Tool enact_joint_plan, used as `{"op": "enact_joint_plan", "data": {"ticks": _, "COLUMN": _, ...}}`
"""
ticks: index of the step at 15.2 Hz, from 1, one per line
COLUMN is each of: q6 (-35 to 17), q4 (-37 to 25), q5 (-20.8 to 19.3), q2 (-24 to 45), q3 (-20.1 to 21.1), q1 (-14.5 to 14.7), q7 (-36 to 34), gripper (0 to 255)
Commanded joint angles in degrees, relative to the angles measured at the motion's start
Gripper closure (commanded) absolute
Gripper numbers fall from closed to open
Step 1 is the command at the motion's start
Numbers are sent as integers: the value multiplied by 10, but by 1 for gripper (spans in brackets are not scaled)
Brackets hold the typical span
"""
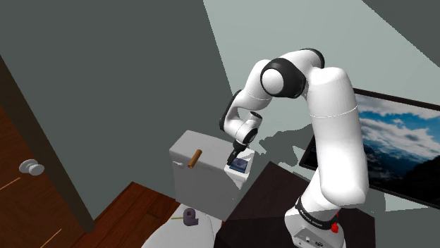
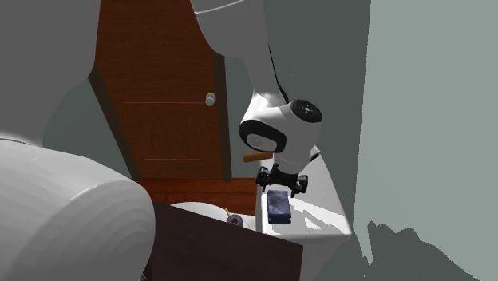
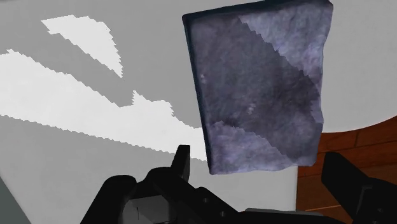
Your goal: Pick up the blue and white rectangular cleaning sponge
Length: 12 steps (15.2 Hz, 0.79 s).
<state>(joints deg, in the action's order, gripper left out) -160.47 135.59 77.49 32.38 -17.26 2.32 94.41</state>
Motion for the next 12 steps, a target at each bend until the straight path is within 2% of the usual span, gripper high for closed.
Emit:
{"op": "enact_joint_plan", "data": {"ticks": 1, "q6": -1, "q4": -4, "q5": 8, "q2": 6, "q3": 3, "q1": -3, "q7": 7, "gripper": 0}}
{"op": "enact_joint_plan", "data": {"ticks": 2, "q6": -1, "q4": -4, "q5": 9, "q2": 7, "q3": 4, "q1": -3, "q7": 8, "gripper": 255}}
{"op": "enact_joint_plan", "data": {"ticks": 11, "q6": -1, "q4": -4, "q5": 8, "q2": 6, "q3": 3, "q1": -3, "q7": 7, "gripper": 255}}
{"op": "enact_joint_plan", "data": {"ticks": 12, "q6": 0, "q4": 2, "q5": -3, "q2": -3, "q3": -1, "q1": 1, "q7": -3, "gripper": 255}}
